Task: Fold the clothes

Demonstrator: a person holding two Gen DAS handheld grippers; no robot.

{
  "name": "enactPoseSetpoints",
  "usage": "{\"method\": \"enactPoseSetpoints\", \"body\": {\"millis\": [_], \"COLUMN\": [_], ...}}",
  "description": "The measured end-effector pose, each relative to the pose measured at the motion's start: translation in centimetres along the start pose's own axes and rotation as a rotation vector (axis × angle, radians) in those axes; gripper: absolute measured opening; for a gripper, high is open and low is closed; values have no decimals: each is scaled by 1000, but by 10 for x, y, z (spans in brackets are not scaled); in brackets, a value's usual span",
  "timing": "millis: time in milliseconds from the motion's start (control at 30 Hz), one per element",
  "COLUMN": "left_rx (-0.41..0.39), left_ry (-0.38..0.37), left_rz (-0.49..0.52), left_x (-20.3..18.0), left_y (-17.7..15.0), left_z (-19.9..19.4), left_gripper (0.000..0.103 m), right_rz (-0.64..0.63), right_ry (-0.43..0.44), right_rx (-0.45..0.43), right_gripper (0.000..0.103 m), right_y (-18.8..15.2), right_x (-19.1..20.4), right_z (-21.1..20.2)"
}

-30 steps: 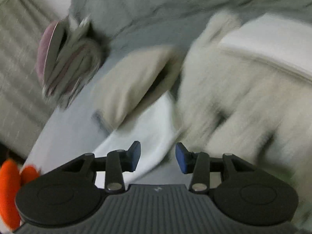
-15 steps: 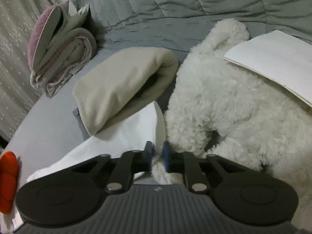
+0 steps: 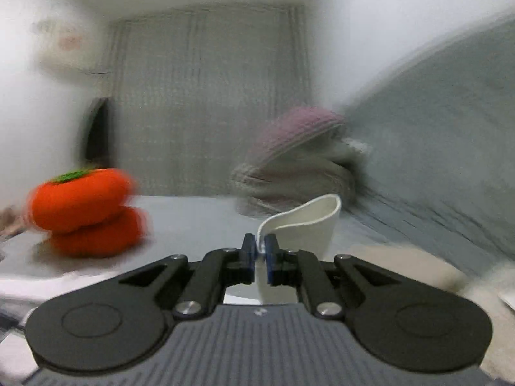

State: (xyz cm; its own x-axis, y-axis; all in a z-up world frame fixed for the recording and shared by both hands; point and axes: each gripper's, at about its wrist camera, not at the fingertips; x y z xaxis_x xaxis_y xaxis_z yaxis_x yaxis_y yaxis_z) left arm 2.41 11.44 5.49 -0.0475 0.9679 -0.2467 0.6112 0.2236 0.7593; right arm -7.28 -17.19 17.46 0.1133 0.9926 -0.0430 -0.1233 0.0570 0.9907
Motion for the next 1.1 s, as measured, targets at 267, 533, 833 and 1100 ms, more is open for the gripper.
{"method": "enactPoseSetpoints", "body": {"millis": [267, 533, 833, 1100], "left_rx": [-34, -15, 31, 130], "left_ry": [-133, -207, -284, -366], "left_rz": [-214, -326, -421, -334], "left_x": [34, 34, 38, 13], "left_y": [15, 11, 10, 0], "left_z": [-9, -5, -6, 6], "left_gripper": [102, 98, 94, 16], "right_rz": [-170, -166, -186, -261], "right_ry": [448, 505, 535, 564], "right_rx": [77, 132, 156, 145], "right_gripper": [8, 9, 9, 9], "right_y": [-42, -53, -58, -66], "right_x": [140, 160, 172, 183], "right_z": [-14, -22, -26, -37]}}
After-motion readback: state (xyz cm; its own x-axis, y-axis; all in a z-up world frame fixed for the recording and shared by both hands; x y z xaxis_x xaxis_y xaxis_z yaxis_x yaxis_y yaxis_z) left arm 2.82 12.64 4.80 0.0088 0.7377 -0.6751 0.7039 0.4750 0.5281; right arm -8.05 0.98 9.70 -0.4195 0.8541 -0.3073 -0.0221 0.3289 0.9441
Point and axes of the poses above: each gripper's, at about its wrist camera, not at the fingertips, and z roughly the way its jaws point, x to its left, y to its top, and after that the axes turned 12 degrees about -x, right-handed
